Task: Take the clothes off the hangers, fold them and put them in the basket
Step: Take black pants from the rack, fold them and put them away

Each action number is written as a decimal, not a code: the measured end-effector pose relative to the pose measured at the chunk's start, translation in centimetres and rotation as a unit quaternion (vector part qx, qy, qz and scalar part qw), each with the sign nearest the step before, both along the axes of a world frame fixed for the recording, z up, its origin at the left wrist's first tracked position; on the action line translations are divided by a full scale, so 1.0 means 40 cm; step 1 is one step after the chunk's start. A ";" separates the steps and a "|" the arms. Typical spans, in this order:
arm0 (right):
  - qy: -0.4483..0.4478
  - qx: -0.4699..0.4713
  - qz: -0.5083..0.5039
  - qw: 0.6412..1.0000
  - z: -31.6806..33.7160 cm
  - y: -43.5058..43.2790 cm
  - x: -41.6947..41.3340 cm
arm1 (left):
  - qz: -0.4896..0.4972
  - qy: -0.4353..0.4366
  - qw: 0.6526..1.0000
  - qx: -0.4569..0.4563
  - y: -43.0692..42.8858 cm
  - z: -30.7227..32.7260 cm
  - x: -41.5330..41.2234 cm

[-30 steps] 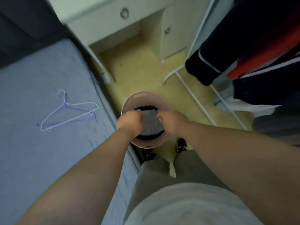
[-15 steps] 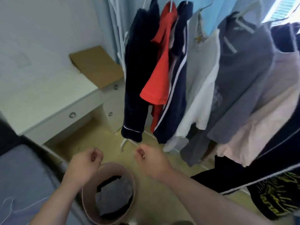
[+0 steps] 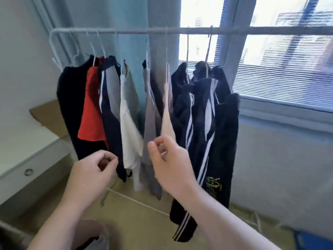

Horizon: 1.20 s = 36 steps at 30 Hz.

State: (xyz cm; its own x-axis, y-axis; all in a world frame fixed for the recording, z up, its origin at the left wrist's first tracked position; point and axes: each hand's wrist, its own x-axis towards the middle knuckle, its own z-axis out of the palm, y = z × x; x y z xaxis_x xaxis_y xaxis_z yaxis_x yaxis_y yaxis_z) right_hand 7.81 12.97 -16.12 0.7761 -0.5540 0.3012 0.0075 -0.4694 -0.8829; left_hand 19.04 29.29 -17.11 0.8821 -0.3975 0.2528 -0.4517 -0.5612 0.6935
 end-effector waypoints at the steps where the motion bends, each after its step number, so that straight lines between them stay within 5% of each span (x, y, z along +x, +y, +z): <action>1: -0.024 0.003 -0.016 1.000 0.028 -0.033 -0.042 | -0.014 -0.016 1.000 0.000 -0.037 0.017 -0.033; 10: -0.126 -0.020 -0.211 0.969 0.218 -0.282 -0.246 | -0.139 -0.118 0.983 -0.028 -0.287 0.171 -0.189; 19: -0.039 -0.025 -0.259 0.965 0.302 -0.454 -0.196 | -0.190 -0.157 0.968 -0.043 -0.408 0.273 -0.208; 27: 0.076 0.151 -0.152 0.974 0.338 -0.567 -0.073 | -0.214 -0.150 0.964 -0.052 -0.387 0.303 -0.194; 36: -0.117 0.349 -0.119 0.922 0.435 -0.503 -0.087 | -0.217 -0.135 0.963 -0.083 -0.350 0.323 -0.182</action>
State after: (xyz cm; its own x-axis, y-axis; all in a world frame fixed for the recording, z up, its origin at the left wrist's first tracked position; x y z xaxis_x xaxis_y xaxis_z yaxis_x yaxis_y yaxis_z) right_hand 4.34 -7.14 1.29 0.5669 -0.8224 -0.0480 0.2071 0.1987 -0.9579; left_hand 11.78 15.31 -4.18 0.5362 -0.6482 0.5407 -0.7946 -0.1714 0.5824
